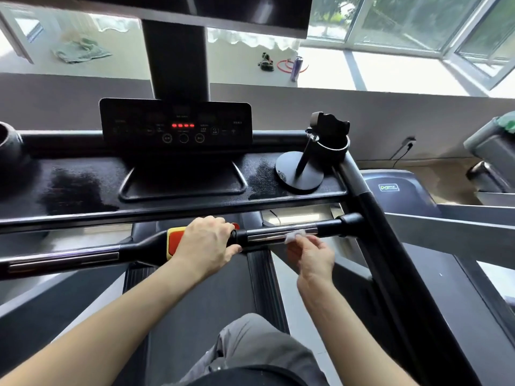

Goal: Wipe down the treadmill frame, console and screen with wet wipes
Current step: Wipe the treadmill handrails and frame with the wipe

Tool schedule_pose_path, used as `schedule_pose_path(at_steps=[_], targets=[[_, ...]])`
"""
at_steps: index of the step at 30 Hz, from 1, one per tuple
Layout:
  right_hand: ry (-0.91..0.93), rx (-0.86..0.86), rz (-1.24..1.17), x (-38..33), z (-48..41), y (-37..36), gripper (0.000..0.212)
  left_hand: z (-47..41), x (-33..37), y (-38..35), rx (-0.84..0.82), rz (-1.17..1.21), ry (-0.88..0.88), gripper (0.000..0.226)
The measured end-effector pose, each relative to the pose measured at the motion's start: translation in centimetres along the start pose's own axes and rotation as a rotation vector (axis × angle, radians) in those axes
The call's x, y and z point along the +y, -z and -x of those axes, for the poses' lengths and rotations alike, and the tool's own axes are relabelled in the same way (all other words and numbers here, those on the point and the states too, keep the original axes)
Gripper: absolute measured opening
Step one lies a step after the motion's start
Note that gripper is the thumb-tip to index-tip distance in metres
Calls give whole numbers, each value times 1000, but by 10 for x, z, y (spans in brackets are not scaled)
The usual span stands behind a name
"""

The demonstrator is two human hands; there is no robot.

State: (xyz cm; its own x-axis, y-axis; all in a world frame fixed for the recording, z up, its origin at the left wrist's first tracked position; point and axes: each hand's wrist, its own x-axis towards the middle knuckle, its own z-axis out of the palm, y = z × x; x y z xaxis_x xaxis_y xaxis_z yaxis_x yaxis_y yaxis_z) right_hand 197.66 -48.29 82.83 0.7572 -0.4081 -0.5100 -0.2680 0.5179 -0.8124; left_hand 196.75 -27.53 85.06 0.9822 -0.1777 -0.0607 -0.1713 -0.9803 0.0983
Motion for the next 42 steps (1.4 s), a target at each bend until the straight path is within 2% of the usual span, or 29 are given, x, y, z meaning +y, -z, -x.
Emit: schedule_pose_path(at_steps=[2, 5, 9, 11, 13, 19, 20, 24, 25, 28, 31, 34, 37, 42], targets=[[186, 62, 141, -8, -3, 4, 22, 0, 0, -1, 2, 13, 7, 47], [530, 108, 616, 3, -2, 6, 11, 0, -1, -2, 2, 17, 6, 47], [880, -163, 968, 28, 12, -13, 14, 2, 1, -1, 16, 44, 8, 51], [995, -261, 1095, 33, 15, -20, 14, 2, 1, -1, 11, 39, 12, 52], [1047, -287, 1166, 29, 10, -16, 15, 2, 0, -2, 11, 46, 13, 52], [1019, -94, 1186, 0, -15, 9, 12, 2, -1, -2, 2, 17, -2, 49], [1031, -118, 1215, 3, -11, 4, 14, 1, -1, -2, -5, 10, -4, 49], [1114, -419, 1339, 19, 14, -10, 20, 1, -2, -4, -4, 15, 3, 53], [1111, -441, 1374, 12, 9, -11, 20, 2, -3, -5, 1, 17, 4, 53], [993, -324, 1527, -24, -23, -6, 19, 1, -2, -6, 9, 15, 2, 51], [997, -270, 1756, -41, -41, -9, 19, 1, -4, -7, 6, 24, 10, 53], [975, -427, 1894, -26, -29, -29, 23, 3, -3, -8, 15, 26, 9, 54], [869, -690, 1838, -28, -19, -42, 31, 4, -3, -8, 25, 29, 9, 53], [546, -761, 1821, -66, -49, -35, 39, 4, 0, -5, 22, 18, 17, 52]])
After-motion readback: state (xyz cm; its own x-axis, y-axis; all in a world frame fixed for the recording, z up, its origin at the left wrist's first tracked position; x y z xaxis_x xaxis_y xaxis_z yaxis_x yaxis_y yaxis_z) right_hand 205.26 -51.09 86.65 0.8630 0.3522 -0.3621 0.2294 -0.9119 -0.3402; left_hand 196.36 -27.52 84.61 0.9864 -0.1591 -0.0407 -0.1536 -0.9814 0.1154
